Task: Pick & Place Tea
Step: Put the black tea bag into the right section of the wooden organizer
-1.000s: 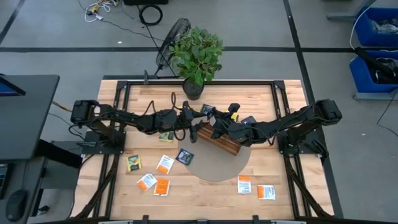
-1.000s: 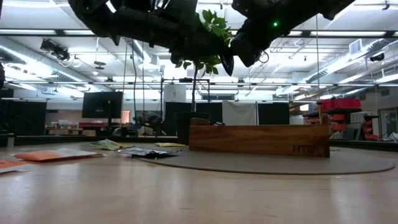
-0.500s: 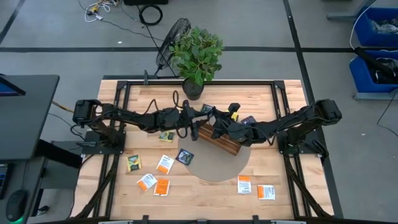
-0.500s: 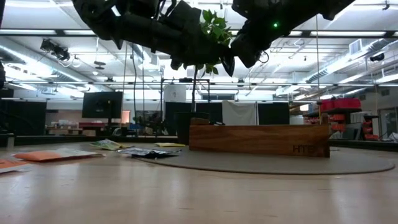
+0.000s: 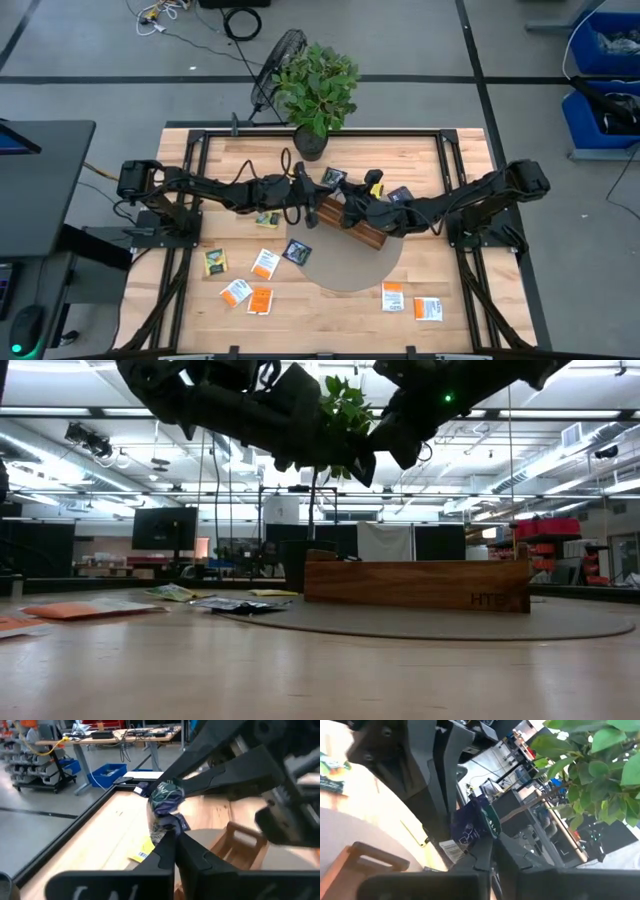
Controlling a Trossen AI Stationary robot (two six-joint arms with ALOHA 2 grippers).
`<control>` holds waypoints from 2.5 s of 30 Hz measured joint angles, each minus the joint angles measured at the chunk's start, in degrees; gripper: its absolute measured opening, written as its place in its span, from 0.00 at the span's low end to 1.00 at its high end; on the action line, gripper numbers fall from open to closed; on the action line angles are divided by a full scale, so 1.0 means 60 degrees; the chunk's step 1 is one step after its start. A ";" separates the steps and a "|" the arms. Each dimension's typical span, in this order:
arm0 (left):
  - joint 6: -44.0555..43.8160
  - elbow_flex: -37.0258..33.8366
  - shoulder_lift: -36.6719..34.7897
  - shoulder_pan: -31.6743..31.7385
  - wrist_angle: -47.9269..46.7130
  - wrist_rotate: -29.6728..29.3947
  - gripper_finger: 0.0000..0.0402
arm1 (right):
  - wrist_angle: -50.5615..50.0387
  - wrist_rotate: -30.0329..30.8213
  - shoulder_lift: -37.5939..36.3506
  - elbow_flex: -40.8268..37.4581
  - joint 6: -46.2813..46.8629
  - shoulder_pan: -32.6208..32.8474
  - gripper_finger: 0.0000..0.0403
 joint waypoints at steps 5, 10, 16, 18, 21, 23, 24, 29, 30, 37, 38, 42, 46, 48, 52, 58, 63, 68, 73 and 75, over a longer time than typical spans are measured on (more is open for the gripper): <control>0.0423 0.0004 -0.0008 -0.0033 -0.0387 -0.0040 0.01 | -0.0959 -0.0068 -0.0453 -0.0004 0.0385 0.0349 0.16; 0.0681 0.0000 -0.0008 -0.0038 -0.0926 -0.0106 0.01 | -0.2652 -0.1183 -0.1513 -0.0004 0.1937 0.0568 0.30; 0.1748 -0.0007 -0.0008 -0.0312 -0.1121 0.0481 0.01 | -0.4513 -0.2628 -0.2341 0.0000 0.2809 0.0413 0.46; 0.2097 -0.0007 -0.0008 -0.0486 -0.1115 0.0697 0.01 | -0.4742 -0.2719 -0.2335 -0.0004 0.2544 0.0313 0.50; 0.2586 -0.0007 -0.0008 -0.0732 -0.1109 0.0907 0.01 | -0.4782 -0.2777 -0.2336 -0.0004 0.2015 0.0136 0.54; 0.2658 -0.0007 -0.0008 -0.0833 -0.1109 0.0900 0.01 | -0.4752 -0.3137 -0.2339 -0.0004 0.1901 0.0021 0.56; 0.2658 -0.0010 -0.0008 -0.0854 -0.1112 0.0864 0.01 | -0.4752 -0.3464 -0.2339 -0.0004 0.1906 -0.0031 0.56; 0.2733 -0.0011 -0.0008 -0.0843 -0.1046 0.0731 0.01 | -0.4779 -0.4950 -0.2276 -0.0004 0.1983 -0.0164 0.55; 0.2771 -0.0011 -0.0008 -0.0843 -0.1036 0.0727 0.01 | -0.4793 -0.4979 -0.2273 -0.0004 0.1977 -0.0164 0.54; 0.2891 -0.0009 -0.0008 -0.0821 -0.1047 0.0729 0.01 | -0.4970 -0.4980 -0.2277 -0.0004 0.1903 -0.0179 0.48; 0.2890 -0.0011 -0.0008 -0.0829 -0.1040 0.0729 0.01 | -0.4965 -0.4979 -0.2274 -0.0004 0.1870 -0.0186 0.48; 0.2880 -0.0007 -0.0008 -0.0829 -0.1040 0.0729 0.01 | -0.4624 -0.4978 -0.2259 -0.0004 0.1674 -0.0190 0.44; 0.2875 -0.0007 -0.0008 -0.0829 -0.0971 0.0729 0.01 | -0.4512 -0.4987 -0.2259 -0.0004 0.1526 -0.0285 0.38; 0.2883 -0.0007 -0.0008 -0.0829 -0.0949 0.0729 0.01 | -0.4553 -0.5048 -0.2259 -0.0004 0.1566 -0.0396 0.32; 0.2884 -0.0007 -0.0008 -0.0829 -0.0916 0.0732 0.01 | -0.4599 -0.5864 -0.2259 -0.0004 0.1624 -0.0628 0.18; 0.2723 -0.0007 -0.0008 -0.0829 -0.0919 0.0732 0.01 | -0.4595 -0.6009 -0.2255 -0.0004 0.1660 -0.0733 0.02; 0.2008 -0.0004 -0.0008 -0.0626 -0.0893 0.0729 0.07 | -0.5096 -0.5453 -0.2349 0.0000 0.2449 -0.0718 0.01; 0.0865 -0.0004 -0.0008 -0.0079 -0.0927 0.0731 0.16 | -0.6526 -0.4869 -0.2620 0.0089 0.3763 -0.0724 0.01; 0.0888 -0.0004 -0.0008 0.0035 -0.0876 0.0721 0.22 | -0.8111 -0.4865 -0.2678 0.0508 0.5319 -0.0596 0.00; 0.0875 -0.0004 -0.0008 0.0020 -0.0872 0.0747 0.23 | -0.8806 -0.4862 -0.2670 0.0753 0.6086 -0.0482 0.00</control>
